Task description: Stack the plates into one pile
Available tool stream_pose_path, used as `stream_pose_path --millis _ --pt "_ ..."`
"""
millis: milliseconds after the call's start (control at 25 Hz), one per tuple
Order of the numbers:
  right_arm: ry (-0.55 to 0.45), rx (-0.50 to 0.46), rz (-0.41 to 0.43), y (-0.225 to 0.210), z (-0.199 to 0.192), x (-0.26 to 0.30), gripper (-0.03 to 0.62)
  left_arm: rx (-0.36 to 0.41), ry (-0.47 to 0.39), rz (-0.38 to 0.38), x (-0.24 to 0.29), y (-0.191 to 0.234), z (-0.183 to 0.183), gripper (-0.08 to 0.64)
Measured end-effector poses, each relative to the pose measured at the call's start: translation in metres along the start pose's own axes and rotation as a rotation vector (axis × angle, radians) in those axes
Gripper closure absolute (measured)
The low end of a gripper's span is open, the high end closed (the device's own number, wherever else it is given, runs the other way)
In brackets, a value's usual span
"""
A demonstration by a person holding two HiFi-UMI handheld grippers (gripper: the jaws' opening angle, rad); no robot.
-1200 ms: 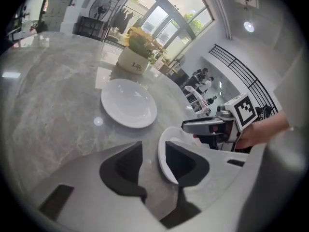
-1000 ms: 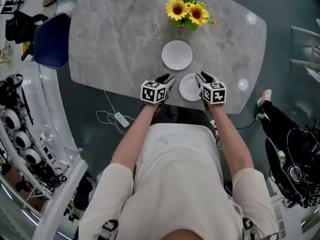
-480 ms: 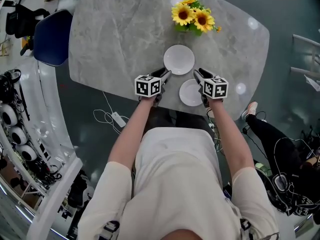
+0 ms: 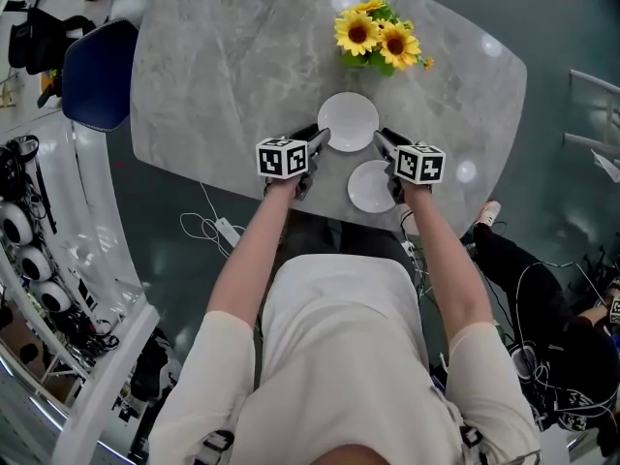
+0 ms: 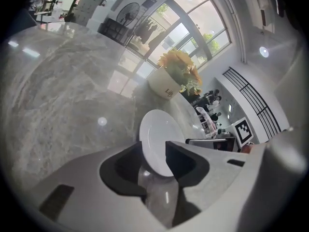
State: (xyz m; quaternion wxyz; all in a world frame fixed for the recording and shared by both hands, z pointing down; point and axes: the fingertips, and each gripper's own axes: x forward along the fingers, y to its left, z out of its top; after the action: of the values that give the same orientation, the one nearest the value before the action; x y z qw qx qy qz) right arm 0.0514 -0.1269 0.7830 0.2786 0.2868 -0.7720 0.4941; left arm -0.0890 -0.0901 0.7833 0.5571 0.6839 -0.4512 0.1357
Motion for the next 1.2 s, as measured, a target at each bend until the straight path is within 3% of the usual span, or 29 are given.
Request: stream_pose_path --millis 320,520,600,1200 --pt "-0.047 0.13 0.055 0.0 0.01 0.011 0.491 -0.071 -0.003 0.003 0.01 0.005 -0.002 0.405" --pt "-0.069 0.186 0.046 -0.003 0.011 0.011 0.535 -0.097 -0.009 0.031 0.01 0.013 -0.007 0.5" --pt "-0.074 0.204 0.048 -0.003 0.012 0.011 0.538 -0.115 -0.006 0.032 0.009 0.015 -0.009 0.505" --pt "-0.115 0.179 0.072 0.015 0.008 -0.018 0.54 -0.106 -0.033 -0.009 -0.018 -0.013 -0.013 0.52"
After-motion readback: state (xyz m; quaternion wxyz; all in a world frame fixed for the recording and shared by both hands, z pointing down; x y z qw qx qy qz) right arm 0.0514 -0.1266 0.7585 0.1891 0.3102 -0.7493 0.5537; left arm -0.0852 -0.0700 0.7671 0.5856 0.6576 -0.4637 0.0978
